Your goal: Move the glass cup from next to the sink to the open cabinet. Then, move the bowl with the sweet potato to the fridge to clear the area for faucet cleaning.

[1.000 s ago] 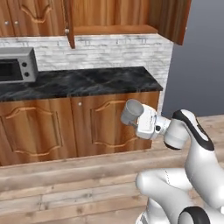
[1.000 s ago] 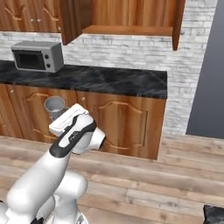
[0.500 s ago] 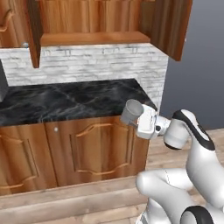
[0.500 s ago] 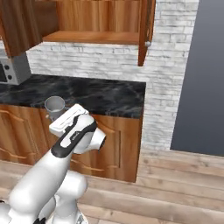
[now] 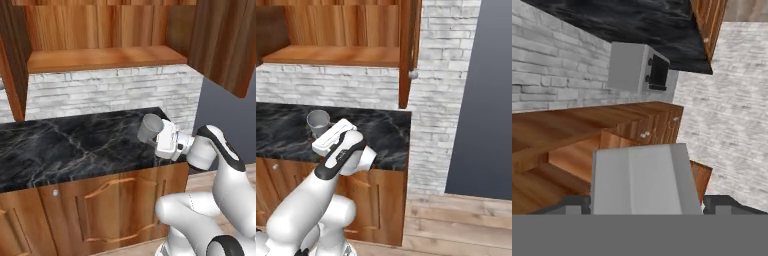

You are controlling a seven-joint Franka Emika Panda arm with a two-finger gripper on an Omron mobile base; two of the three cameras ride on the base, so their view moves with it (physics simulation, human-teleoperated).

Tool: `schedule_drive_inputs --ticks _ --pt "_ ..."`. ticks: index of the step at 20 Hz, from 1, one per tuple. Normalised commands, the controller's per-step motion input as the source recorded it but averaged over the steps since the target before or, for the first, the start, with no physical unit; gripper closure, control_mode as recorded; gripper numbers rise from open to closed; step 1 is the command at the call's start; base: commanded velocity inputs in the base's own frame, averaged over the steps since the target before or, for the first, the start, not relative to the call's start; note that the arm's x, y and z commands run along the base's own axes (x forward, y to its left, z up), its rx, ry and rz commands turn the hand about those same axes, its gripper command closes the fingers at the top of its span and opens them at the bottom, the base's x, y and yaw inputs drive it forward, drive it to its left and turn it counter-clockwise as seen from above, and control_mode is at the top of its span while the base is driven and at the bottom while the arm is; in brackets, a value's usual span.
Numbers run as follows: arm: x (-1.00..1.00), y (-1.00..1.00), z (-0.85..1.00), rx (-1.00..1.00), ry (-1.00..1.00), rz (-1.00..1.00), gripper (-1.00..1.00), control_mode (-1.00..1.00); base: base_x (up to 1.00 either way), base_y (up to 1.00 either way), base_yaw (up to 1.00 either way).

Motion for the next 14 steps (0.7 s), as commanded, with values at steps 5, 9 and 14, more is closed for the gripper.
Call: schedule_drive_inputs --ticks 5,9,14 --pt "0.0 0.0 0.0 0.0 0.0 0.0 1.0 1.0 0.53 0.67 -0.06" --pt "0.0 0.0 0.0 0.0 0.0 0.0 1.0 1.0 0.0 0.15 0.0" --pt "0.0 0.0 0.0 0.0 0.0 0.0 1.0 1.0 0.83 0.04 -0.1"
